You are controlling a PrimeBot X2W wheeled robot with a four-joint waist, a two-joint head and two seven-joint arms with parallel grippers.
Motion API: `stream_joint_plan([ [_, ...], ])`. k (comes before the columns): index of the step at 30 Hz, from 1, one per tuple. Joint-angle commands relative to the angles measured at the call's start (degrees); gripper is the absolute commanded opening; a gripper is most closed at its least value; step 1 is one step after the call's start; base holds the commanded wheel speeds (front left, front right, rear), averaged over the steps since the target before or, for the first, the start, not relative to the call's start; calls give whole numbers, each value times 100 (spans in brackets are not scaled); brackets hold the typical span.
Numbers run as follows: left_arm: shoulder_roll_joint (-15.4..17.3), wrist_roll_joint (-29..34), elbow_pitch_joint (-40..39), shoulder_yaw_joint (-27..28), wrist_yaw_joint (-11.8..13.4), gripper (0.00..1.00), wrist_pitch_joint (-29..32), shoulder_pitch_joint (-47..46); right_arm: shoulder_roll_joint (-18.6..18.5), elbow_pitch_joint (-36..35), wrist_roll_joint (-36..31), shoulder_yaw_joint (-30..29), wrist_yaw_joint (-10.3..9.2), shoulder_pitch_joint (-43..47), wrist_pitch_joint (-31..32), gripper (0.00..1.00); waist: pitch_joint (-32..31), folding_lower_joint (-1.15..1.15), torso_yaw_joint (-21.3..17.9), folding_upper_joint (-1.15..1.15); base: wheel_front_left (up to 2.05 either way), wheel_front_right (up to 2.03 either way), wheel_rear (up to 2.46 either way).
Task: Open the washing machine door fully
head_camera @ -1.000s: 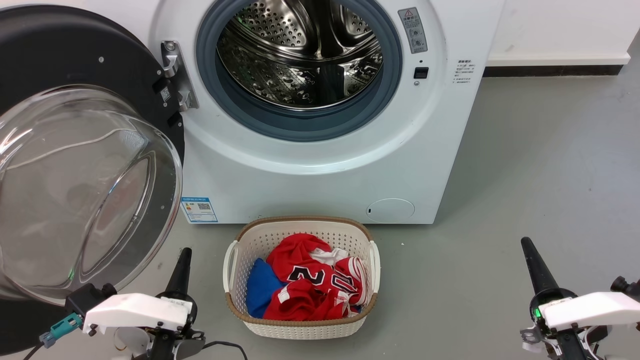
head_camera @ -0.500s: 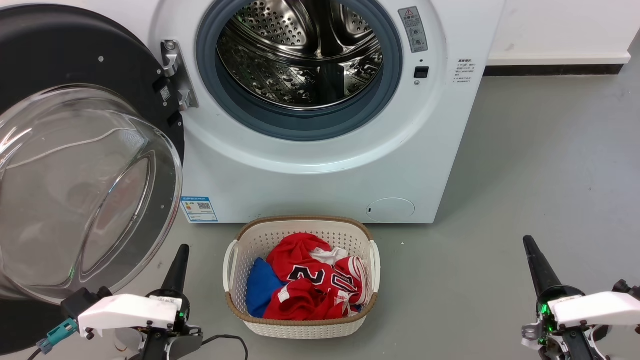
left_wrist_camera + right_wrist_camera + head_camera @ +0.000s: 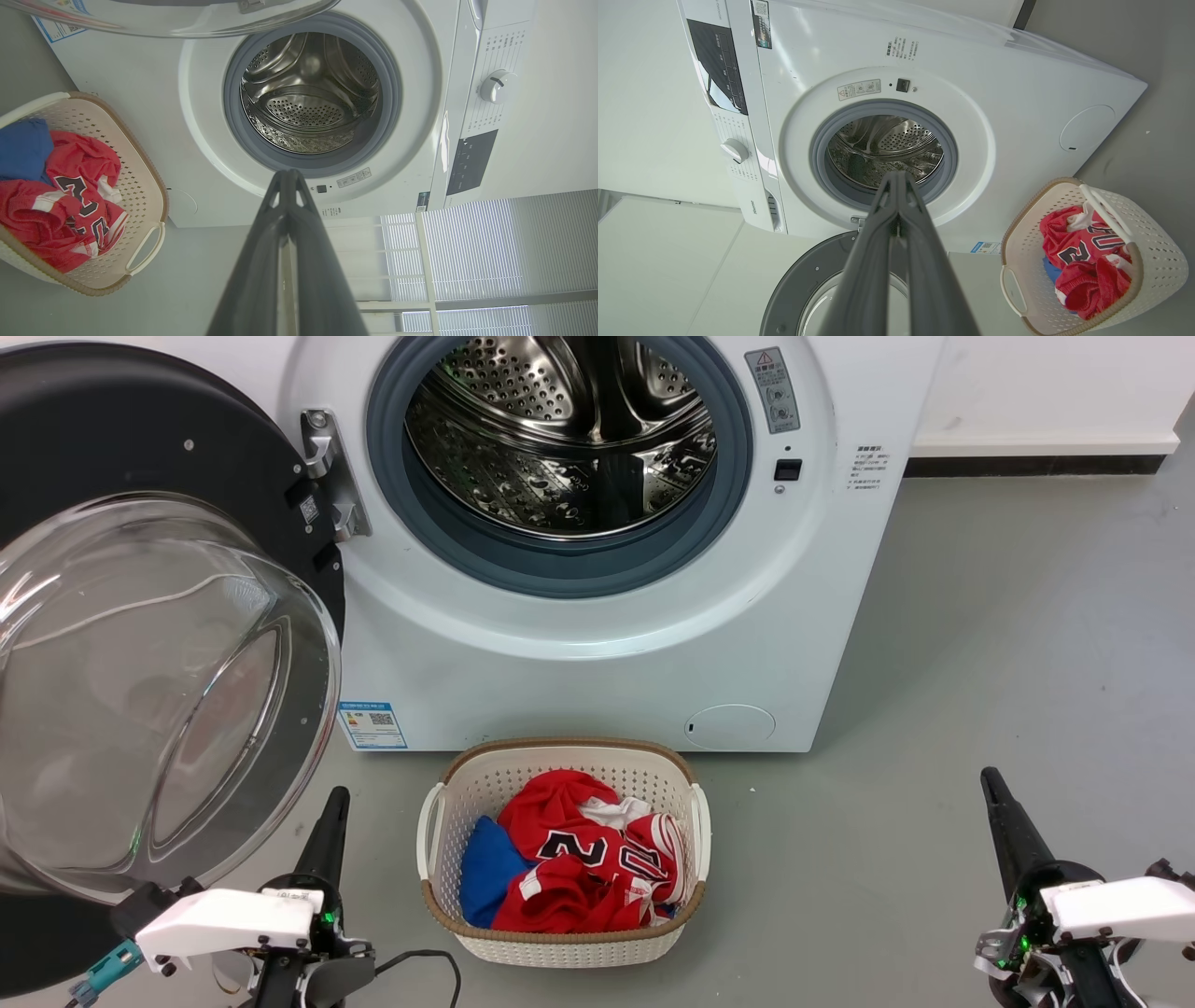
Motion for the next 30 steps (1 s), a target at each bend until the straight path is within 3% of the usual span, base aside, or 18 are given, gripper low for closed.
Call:
stream_joint_plan([
  [1, -18, -113, -42, 74, -54, 0, 40, -52, 14, 0, 158, -13, 0, -104, 15, 0, 1, 0, 1, 0, 0, 0, 0],
  [24, -231, -856, -54, 416, -263, 0, 285, -33, 19, 114, 1183, -69, 0, -185, 121, 0, 19, 0, 9, 0, 0, 0, 0],
  [30, -235, -850, -54, 415, -264, 0, 292, -31, 19, 115, 1182, -68, 0, -183, 114, 0, 19, 0, 10, 0, 0, 0, 0],
])
